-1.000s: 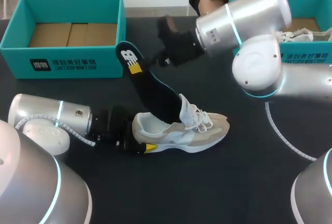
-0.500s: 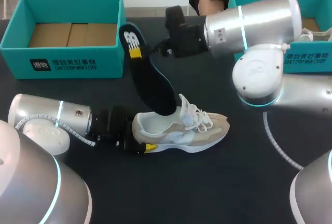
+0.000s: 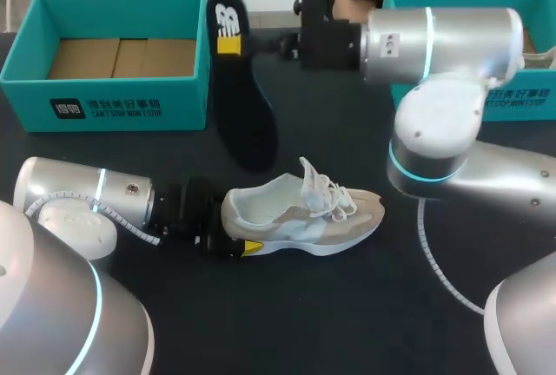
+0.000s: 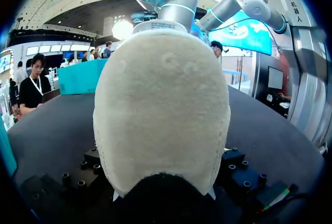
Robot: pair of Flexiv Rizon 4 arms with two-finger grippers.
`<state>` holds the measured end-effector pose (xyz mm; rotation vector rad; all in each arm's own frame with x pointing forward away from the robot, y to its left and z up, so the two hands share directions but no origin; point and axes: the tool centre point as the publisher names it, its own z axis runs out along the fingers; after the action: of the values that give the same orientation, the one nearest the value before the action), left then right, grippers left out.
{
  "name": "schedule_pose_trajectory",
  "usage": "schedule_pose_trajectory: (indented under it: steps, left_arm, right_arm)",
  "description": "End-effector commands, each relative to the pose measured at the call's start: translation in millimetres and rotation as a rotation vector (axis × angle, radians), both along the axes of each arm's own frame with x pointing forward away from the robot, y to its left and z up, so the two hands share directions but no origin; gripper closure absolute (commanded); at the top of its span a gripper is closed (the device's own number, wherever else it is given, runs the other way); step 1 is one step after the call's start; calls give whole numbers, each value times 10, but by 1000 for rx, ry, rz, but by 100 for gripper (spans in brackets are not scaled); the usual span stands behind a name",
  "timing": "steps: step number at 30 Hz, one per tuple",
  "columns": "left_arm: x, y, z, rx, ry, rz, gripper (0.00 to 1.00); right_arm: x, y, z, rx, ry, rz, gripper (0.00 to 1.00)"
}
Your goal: Take the shoe out of the shoebox, open the shoe tongue, remove and reinsert the insole, then place the shoe into the shoebox
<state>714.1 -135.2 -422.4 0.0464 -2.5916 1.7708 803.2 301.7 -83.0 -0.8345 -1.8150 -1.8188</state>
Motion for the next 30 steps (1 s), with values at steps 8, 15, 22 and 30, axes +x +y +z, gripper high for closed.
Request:
schedule_pose_trajectory:
  steps: [8,15,22,30]
  left_arm:
    - [0,-10,-42,1,0,0,100]
    - [0,-10,-42,1,0,0,100]
    - [0,-10,-42,1,0,0,100]
    - [0,-10,-42,1,0,0,100]
  right_arm:
    - [-258,-470,460,-31,59,56,100]
    - [-517,-565,595,-12,64,65,100]
    - [-724,-532,650,-13,84,115,100]
    - [-724,-532,650,-13,84,115,100]
